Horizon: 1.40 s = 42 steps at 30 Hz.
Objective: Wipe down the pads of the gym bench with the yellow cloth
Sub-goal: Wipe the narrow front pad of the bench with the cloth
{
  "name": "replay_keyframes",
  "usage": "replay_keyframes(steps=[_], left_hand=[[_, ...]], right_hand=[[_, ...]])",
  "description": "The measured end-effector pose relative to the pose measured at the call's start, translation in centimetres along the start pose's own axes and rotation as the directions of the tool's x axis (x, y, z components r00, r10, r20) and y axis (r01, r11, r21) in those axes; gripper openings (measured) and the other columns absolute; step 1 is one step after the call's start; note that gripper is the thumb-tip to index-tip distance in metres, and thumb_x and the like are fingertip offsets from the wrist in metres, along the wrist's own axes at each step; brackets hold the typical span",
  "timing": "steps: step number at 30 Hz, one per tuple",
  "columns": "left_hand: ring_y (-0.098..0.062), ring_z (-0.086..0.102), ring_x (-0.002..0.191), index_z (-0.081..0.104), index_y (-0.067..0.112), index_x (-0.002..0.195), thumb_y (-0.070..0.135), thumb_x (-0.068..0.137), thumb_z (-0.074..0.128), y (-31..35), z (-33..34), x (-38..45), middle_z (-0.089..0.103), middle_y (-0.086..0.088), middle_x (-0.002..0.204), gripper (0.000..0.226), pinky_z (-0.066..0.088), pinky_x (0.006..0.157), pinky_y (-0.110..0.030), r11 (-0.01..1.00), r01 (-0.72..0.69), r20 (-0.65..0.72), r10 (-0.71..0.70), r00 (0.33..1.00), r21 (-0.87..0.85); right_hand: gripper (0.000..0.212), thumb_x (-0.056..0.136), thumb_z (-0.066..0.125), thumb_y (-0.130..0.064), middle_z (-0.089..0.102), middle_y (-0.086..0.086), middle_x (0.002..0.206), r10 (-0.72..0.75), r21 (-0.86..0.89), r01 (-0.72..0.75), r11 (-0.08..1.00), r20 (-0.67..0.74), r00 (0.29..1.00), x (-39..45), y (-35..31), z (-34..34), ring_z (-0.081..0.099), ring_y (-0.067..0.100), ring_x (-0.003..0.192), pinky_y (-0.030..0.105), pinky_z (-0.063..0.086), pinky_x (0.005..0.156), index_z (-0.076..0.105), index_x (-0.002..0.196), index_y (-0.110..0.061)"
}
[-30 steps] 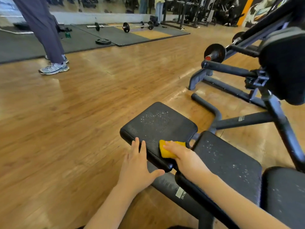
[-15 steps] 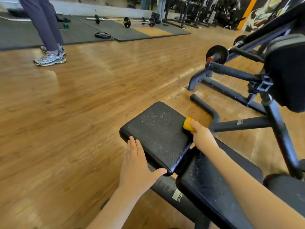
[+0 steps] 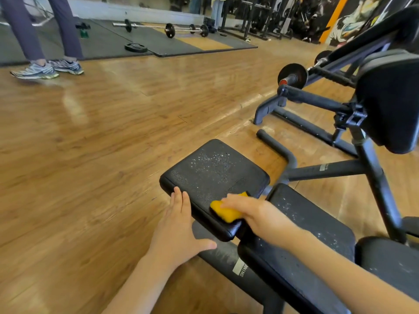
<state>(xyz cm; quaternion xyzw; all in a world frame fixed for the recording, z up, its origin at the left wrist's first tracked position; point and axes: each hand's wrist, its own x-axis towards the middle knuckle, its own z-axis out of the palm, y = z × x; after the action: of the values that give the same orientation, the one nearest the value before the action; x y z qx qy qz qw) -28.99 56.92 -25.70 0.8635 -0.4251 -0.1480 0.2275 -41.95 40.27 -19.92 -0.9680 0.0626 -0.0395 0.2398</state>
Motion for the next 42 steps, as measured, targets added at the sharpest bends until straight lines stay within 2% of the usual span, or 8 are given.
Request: replay_keyframes(steps=[5,9,16,20,30,35,38,42], left_hand=[[-0.019,-0.02,0.139,-0.022,0.01,0.141,0.077,0.057,0.06,0.6,0.3,-0.1,-0.039,-0.002,0.135,0.135,0.002,0.113,-0.032,0.999,0.014,-0.032,-0.013,0.999,0.052],[-0.02,-0.02,0.139,-0.023,0.01,0.141,0.077,0.057,0.06,1.1,0.5,0.1,-0.039,-0.004,0.139,0.136,0.002,0.113,-0.033,0.996,0.061,-0.047,-0.058,0.997,0.065],[-0.022,-0.02,0.14,-0.022,0.008,0.141,0.079,0.057,0.058,1.3,0.4,0.2,-0.033,-0.01,0.147,0.136,0.0,0.112,-0.032,0.992,0.061,-0.034,-0.057,0.998,0.114],[-0.022,-0.02,0.139,-0.023,0.009,0.14,0.081,0.057,0.055,1.0,0.1,0.1,-0.031,-0.01,0.147,0.135,-0.002,0.112,-0.033,0.991,0.042,-0.014,-0.041,0.999,0.125],[-0.021,-0.02,0.139,-0.022,0.01,0.141,0.07,0.059,0.065,0.5,-0.8,-0.2,-0.032,-0.008,0.147,0.134,0.002,0.114,-0.035,0.998,-0.011,0.063,0.008,0.998,0.056],[-0.02,-0.019,0.14,-0.021,0.01,0.141,0.07,0.06,0.065,0.7,-1.0,-0.3,-0.03,-0.008,0.148,0.133,0.003,0.114,-0.035,0.999,-0.014,0.052,0.013,0.999,0.028],[-0.021,-0.017,0.14,-0.02,0.008,0.141,0.073,0.058,0.064,1.0,-0.7,-0.1,-0.029,-0.009,0.149,0.135,0.005,0.114,-0.036,0.999,0.003,0.032,-0.004,0.999,0.047],[-0.022,-0.018,0.14,-0.021,0.009,0.141,0.075,0.057,0.062,1.2,-0.4,0.0,-0.03,-0.009,0.149,0.135,0.003,0.114,-0.036,0.996,0.032,0.005,-0.033,0.999,0.081]], right_hand=[[0.045,0.09,0.041,0.004,0.056,0.006,0.129,0.249,0.041,-0.249,0.968,-0.301,0.92,5.5,4.9,-3.6,0.051,0.023,0.12,0.024,0.035,0.102,0.052,0.127,-0.019],[0.044,0.09,0.051,-0.007,0.043,0.001,0.143,0.299,-0.04,-0.307,0.951,-0.136,0.944,7.4,7.7,-2.6,0.038,0.019,0.132,0.016,0.022,0.103,0.047,0.132,-0.022],[0.037,0.09,0.052,-0.008,0.059,0.005,0.126,0.402,0.094,-0.392,0.915,-0.269,0.875,7.7,8.3,-2.8,0.053,0.024,0.118,0.031,0.039,0.102,0.054,0.126,-0.018],[0.047,0.093,0.049,-0.017,0.038,0.004,0.146,0.444,-0.09,-0.467,0.88,-0.197,0.874,7.1,6.5,-1.4,0.035,0.022,0.135,0.037,0.024,0.112,0.036,0.138,-0.019],[0.052,0.093,0.049,-0.013,0.021,-0.003,0.152,0.183,-0.115,-0.18,0.977,0.011,0.983,1.5,-2.1,2.9,0.016,0.01,0.141,0.013,0.011,0.109,0.031,0.141,-0.02],[0.041,0.091,0.046,0.001,0.05,-0.005,0.132,0.222,0.19,-0.217,0.957,-0.008,0.975,1.5,-1.4,0.4,0.044,0.003,0.122,-0.007,0.027,0.087,0.052,0.127,-0.015],[0.035,0.091,0.048,-0.006,0.06,-0.006,0.117,0.297,0.203,-0.264,0.943,-0.155,0.942,3.6,0.8,-1.5,0.054,0.004,0.104,-0.001,0.034,0.082,0.055,0.123,-0.02],[0.036,0.091,0.052,-0.015,0.062,0.006,0.118,0.418,0.108,-0.404,0.908,-0.248,0.874,7.2,5.1,-2.9,0.055,0.023,0.108,0.028,0.04,0.091,0.051,0.126,-0.019]])
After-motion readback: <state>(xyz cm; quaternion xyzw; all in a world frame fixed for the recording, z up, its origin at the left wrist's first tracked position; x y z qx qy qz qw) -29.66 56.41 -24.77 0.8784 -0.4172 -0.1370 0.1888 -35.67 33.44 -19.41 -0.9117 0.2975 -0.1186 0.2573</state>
